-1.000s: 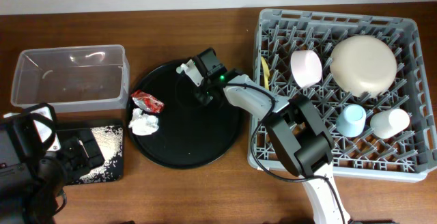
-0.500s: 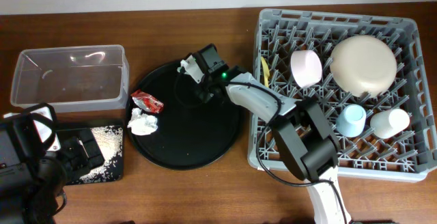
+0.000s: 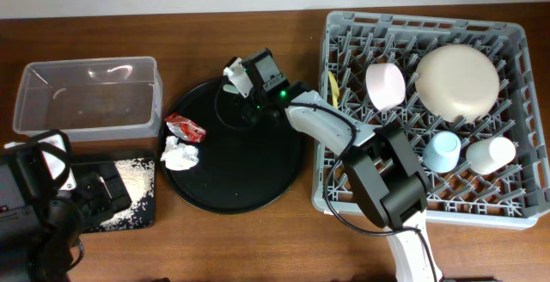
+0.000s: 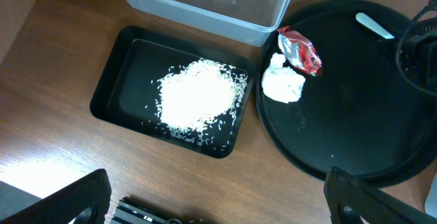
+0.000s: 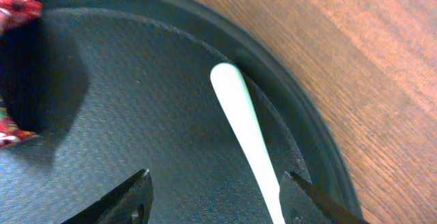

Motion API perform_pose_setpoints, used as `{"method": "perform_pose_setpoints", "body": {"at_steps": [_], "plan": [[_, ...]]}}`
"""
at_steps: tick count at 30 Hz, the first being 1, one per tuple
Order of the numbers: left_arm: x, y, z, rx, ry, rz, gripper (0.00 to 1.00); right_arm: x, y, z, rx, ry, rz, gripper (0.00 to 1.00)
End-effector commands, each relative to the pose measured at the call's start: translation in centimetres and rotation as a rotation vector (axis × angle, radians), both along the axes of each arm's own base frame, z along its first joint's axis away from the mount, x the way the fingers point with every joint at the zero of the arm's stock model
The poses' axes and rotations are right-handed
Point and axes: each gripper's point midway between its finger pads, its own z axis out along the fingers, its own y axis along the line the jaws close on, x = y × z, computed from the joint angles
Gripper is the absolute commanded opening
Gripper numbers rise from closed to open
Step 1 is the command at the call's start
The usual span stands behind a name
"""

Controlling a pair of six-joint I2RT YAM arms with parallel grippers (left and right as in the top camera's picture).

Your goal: Sort waste into correct bins and load items into the dishwasher rack

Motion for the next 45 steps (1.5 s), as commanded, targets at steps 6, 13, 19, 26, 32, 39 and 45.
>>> {"method": "perform_pose_setpoints", "body": {"at_steps": [6,13,19,26,32,39,45], "plan": [[-0.1,0.2,0.1,0.016,0.0,-0.003,0.99,0.9,-1.7,-4.4,-0.042,0.05,-0.041,0.63],[-0.1,0.2,0.1,0.016,0.0,-0.003,0.99,0.6,-2.2,-5.8,-0.061,0.08,-0.046,0.38],[-0.1,0.2,0.1,0.016,0.0,-0.003,0.99,0.6,-2.3,-5.6,-0.06,0.082,-0.05,0.25],[-0.1,0.2,0.1,0.016,0.0,-0.003,0.99,0.0,-2.6,-5.5,-0.075,0.105,-0.049,0.17],[-0.1,0.2,0.1,0.016,0.0,-0.003,0.99,-0.4,-2.9,-4.0,-0.075,0.115,-0.057,0.12],[-0.1,0.2,0.1,0.016,0.0,-0.003,0.99,-2.8,-3.8,-3.7,-0.097,0.295,-0.175,0.13],[-0.1,0.2,0.1,0.016,0.0,-0.003,0.99,-4.2,-2.9,1.7,-0.086,0.403,-0.2,0.17]]}}
